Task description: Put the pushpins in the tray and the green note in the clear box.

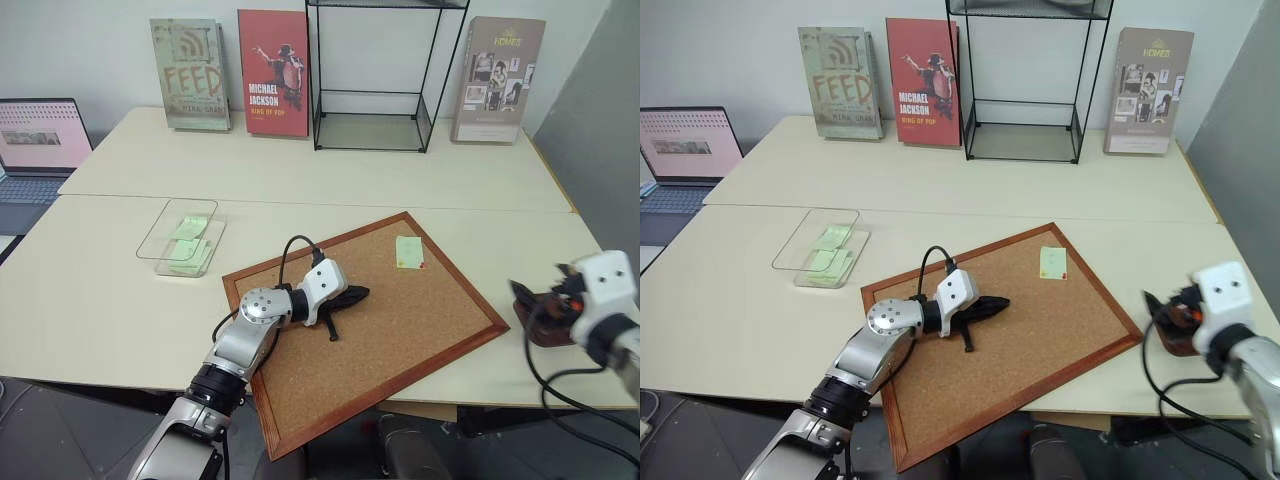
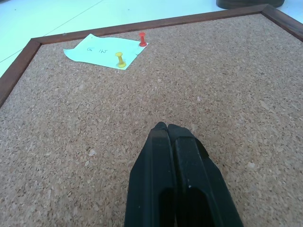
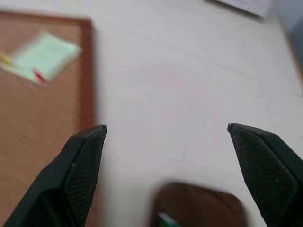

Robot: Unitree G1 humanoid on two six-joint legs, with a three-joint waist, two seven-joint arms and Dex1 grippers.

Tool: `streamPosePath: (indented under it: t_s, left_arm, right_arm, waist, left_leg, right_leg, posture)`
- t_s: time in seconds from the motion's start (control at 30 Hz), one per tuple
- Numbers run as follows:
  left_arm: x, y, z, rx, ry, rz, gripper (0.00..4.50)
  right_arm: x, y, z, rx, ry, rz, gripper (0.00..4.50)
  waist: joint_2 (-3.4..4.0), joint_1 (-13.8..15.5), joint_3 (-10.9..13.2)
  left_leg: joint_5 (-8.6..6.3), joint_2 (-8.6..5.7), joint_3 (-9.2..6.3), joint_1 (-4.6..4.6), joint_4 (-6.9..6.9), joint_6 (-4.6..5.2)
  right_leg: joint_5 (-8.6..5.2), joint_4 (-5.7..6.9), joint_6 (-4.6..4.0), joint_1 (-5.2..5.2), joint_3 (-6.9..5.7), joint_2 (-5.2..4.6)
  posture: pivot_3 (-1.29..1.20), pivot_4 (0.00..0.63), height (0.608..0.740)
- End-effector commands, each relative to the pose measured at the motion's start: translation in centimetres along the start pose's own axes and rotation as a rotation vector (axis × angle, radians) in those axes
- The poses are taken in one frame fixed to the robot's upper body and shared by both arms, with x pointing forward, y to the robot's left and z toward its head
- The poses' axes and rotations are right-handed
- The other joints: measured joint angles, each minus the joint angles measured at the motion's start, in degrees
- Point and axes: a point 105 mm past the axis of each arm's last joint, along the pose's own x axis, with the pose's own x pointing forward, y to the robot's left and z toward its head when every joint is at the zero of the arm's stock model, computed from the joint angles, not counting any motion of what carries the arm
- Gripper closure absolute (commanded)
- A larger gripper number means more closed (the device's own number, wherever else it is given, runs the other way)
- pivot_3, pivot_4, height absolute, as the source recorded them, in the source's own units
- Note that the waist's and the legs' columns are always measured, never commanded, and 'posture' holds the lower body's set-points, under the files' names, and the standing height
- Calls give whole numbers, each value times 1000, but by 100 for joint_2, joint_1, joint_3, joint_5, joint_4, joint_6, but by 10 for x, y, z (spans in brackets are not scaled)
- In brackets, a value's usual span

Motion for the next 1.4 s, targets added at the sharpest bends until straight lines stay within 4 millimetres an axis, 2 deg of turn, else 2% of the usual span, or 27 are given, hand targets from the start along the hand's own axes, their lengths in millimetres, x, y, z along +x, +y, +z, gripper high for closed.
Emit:
streamPosePath:
  t_s: [0.03,0.2,0.3,0.53,0.63,1.23,1.4]
  left_arm:
    - [-2,-2,-13,-24,46,-3,4500]
    - [-2,-1,-12,-18,46,-4,4500]
    - [-2,-1,-12,-15,48,-2,4500]
    - [-3,0,-12,-15,51,2,4500]
    - [-3,-1,-12,-16,52,2,4500]
    - [-4,-2,-13,-13,54,-3,4500]
    - [-3,-3,-14,-10,57,-7,4500]
  right_arm:
    - [33,15,13,105,-137,-54,152]
    - [64,41,7,128,-161,-38,152]
    - [76,54,3,123,-155,-12,152]
    - [87,67,-6,105,-126,27,152]
    - [89,72,-9,100,-115,45,654]
    - [87,77,-10,77,-119,57,4440]
    - [84,81,0,65,-160,75,4478]
  waist:
    - [-4,1,-1]
    - [2,14,-4]
    - [6,10,-6]
    - [7,5,-6]
    - [7,5,-6]
    - [7,3,-6]
    - [7,2,-6]
  left_leg:
    - [0,1,0,0,-1,0]
    - [0,-4,0,-8,-9,0]
    - [0,-6,0,-9,-12,0]
    - [0,-4,0,-5,-13,1]
    - [1,-5,0,-4,-13,1]
    - [1,-4,-1,-4,-13,1]
    - [1,-4,-1,-4,-13,1]
  right_leg:
    - [0,-6,1,3,-2,0]
    - [8,-8,11,-1,1,-2]
    - [10,-7,13,-2,3,-2]
    - [10,-5,12,-1,3,-1]
    - [10,-4,12,-1,3,-1]
    - [10,-3,13,-1,3,0]
    - [10,-3,13,-1,3,0]
  posture:
    - [0,150,740]
    - [0,150,740]
    - [0,150,740]
    - [0,150,740]
    - [0,150,740]
    - [0,150,740]
    - [0,150,740]
